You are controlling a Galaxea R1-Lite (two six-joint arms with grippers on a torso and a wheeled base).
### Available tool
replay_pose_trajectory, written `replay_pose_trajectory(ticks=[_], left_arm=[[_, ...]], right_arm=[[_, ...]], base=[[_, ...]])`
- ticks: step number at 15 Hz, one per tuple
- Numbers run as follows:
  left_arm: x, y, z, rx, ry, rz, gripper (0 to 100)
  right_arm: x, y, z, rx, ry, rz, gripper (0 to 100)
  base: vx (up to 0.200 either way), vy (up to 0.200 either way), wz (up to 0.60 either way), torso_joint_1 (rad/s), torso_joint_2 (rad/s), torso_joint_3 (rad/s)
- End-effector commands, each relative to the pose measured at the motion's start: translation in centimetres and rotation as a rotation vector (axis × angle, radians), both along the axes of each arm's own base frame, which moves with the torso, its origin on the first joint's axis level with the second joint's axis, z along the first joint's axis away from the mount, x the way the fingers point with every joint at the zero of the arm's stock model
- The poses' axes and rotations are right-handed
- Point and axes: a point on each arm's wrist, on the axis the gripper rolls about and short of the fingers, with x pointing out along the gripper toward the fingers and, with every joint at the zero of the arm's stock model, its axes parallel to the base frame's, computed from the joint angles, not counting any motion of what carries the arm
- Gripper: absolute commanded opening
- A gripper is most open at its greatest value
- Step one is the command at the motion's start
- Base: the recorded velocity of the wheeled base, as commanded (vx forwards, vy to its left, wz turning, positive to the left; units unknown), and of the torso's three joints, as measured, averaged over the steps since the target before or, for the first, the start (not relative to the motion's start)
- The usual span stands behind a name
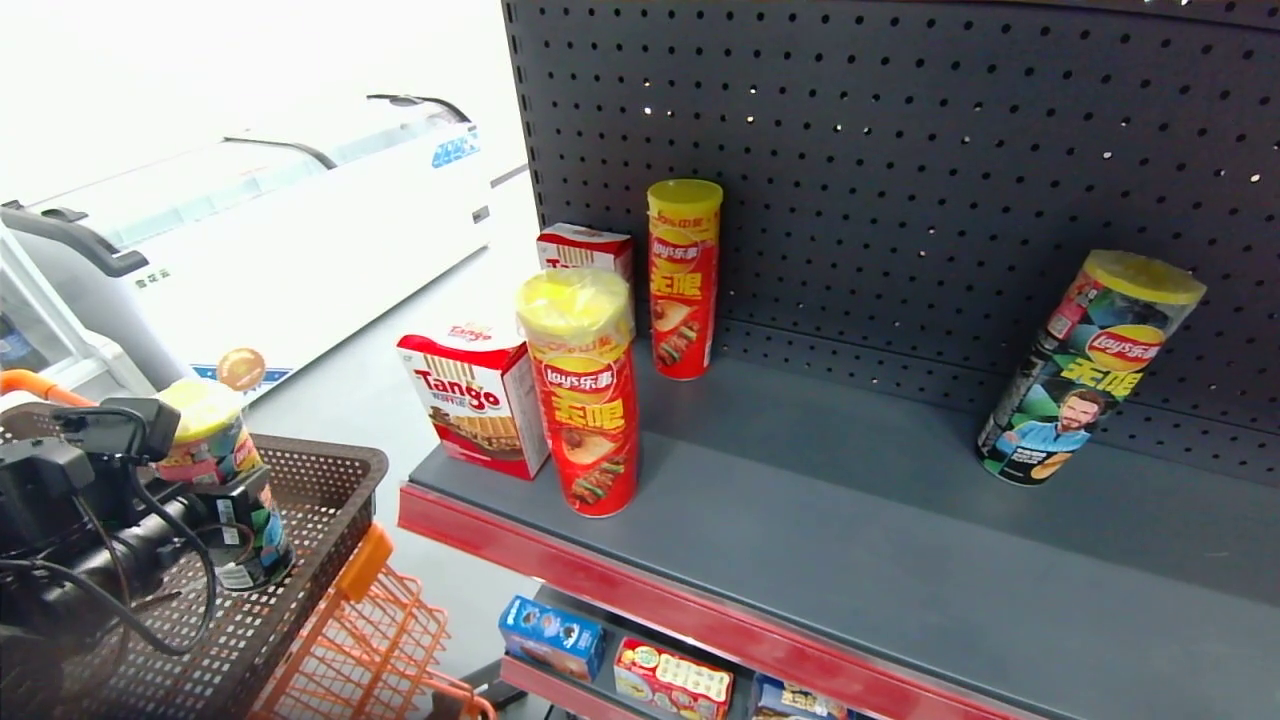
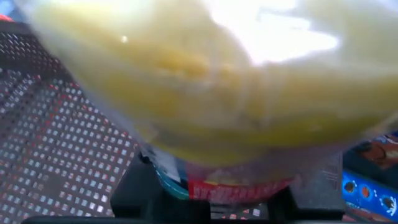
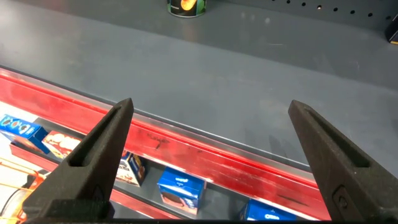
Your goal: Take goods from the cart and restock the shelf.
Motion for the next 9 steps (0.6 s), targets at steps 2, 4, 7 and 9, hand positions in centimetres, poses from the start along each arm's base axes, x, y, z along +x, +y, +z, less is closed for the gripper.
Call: replay_pose_trajectory(ticks=[2,4,7,9], left_arm=[[-2.3,-1.5,4.1,0.038,-0.119,-0.065,0],[-3.3,-2.6,6.3,0.057,-0.190,-0.096,0],[-4.6,-4.9,8.3,0.018,-0.234,-0.182,0],[-5.7,-6.2,8.4,0.015,-0.243,-0.238,0]], right_arm=[[0.0,0.0,0.0,0.000,0.000,0.000,100],[0.0,0.0,0.0,0.000,0.000,0.000,100],[0.0,0.0,0.0,0.000,0.000,0.000,100],[0.0,0.0,0.0,0.000,0.000,0.000,100]], base=[[0.000,0.000,0.00,0.000,0.00,0.000],[0.000,0.000,0.00,0.000,0.00,0.000],[0.000,0.000,0.00,0.000,0.00,0.000],[0.000,0.000,0.00,0.000,0.00,0.000]])
